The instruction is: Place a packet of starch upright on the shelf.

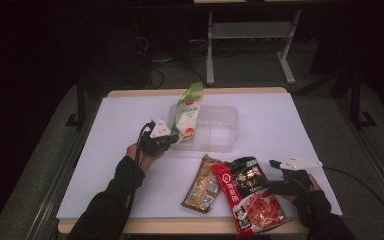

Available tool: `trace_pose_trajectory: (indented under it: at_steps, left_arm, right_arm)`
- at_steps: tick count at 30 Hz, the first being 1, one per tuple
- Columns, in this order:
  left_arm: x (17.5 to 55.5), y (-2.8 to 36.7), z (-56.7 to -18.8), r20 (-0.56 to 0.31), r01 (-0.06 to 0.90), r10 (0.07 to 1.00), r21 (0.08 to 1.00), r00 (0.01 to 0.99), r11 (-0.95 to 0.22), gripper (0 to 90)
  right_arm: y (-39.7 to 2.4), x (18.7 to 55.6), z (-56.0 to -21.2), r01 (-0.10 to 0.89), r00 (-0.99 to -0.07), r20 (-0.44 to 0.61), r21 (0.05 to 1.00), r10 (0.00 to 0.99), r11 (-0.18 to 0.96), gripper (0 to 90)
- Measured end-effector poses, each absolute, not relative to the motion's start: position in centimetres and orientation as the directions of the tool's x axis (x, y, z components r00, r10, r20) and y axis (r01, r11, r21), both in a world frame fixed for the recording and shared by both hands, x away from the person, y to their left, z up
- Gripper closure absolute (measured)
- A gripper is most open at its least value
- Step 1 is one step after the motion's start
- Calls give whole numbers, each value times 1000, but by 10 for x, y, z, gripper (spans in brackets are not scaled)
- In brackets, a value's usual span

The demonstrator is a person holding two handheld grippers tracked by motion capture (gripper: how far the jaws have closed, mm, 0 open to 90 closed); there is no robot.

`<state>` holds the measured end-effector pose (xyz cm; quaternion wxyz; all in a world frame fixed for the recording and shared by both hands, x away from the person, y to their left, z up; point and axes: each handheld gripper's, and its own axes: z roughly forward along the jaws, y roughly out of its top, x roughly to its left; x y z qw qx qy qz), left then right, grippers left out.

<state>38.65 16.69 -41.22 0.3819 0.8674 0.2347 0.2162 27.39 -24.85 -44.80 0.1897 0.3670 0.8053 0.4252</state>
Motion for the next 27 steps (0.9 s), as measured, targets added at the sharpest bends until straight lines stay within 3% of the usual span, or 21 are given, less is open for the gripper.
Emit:
trace_pose_trajectory:
  at_steps: [10,20,24,27]
  left_arm:
    - [396,160,-419,167,262,571,762,803,-592,890]
    - [369,177,-398,137,206,537,824,832,-529,679]
    - [356,187,-392,75,224,525,847,848,-483,574]
    - [349,192,-393,-20,271,490,852,871,-447,475]
  right_arm:
    - [-249,274,-448,432,-656,8,823,755,367,264]
    - [-250,273,-448,430,-657,7,825,754,367,264]
    - [-249,274,-448,429,-658,5,825,753,369,264]
    - [-250,274,-448,428,-658,4,825,753,370,263]
